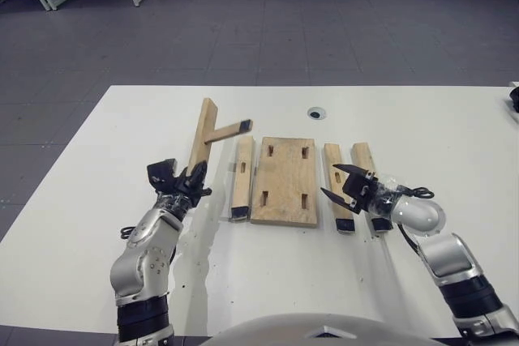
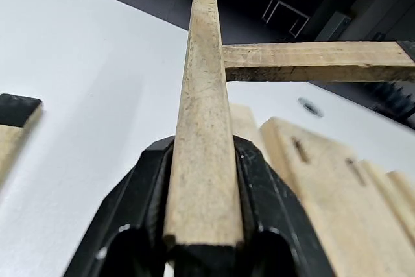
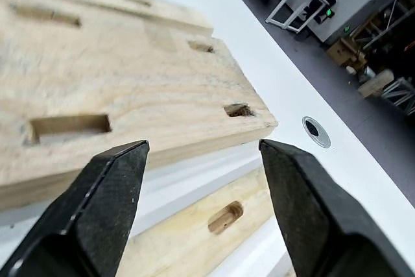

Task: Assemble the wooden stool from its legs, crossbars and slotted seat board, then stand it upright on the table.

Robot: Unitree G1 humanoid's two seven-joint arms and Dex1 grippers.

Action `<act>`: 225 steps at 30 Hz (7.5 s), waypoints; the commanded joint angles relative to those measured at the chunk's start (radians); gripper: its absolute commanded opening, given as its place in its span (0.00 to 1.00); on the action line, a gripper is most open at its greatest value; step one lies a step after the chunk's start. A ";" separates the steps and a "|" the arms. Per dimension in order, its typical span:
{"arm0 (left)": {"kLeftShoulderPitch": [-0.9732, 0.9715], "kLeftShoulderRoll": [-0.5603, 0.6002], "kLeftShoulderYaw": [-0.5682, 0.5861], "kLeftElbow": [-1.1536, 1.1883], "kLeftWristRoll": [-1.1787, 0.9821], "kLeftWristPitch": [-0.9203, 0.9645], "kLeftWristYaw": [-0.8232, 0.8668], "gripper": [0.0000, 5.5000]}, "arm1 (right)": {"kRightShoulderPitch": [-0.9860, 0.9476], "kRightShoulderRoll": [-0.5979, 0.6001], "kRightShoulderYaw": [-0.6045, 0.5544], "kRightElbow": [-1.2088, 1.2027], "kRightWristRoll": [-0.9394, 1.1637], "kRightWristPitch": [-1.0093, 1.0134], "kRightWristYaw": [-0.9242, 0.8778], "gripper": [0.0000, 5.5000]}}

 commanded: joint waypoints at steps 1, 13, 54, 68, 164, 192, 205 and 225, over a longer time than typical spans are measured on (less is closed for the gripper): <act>-0.138 -0.067 0.059 -0.112 -0.648 0.146 0.136 0.19 | -0.114 0.073 -0.126 -0.070 0.336 0.431 0.064 0.65; -0.193 -0.491 -0.160 -0.258 -1.296 0.134 0.267 0.19 | -0.543 0.038 -0.430 0.296 1.203 1.159 0.360 0.96; -0.223 -0.176 -0.144 0.063 -1.296 0.558 -0.116 0.19 | -0.804 0.149 -0.270 0.317 1.129 0.958 0.667 0.40; -0.302 0.066 0.106 0.305 -1.296 0.663 -0.094 0.33 | -0.778 0.115 -0.297 0.302 1.133 0.983 0.632 0.38; -0.209 0.518 -0.397 0.013 0.679 -0.366 -0.319 0.61 | -0.764 0.123 -0.050 1.002 0.169 0.215 0.505 0.55; -0.127 0.459 -0.605 0.124 0.909 -0.347 -0.331 0.74 | -0.911 0.178 -0.189 0.749 0.295 0.354 0.067 0.71; -0.114 0.453 -0.580 0.114 0.898 -0.346 -0.333 0.74 | -0.964 0.219 -0.401 0.518 0.537 0.446 -0.026 0.71; 0.020 0.449 -0.523 0.078 0.855 -0.363 -0.358 0.74 | 0.126 0.000 -0.400 -0.181 0.423 0.635 -0.275 0.71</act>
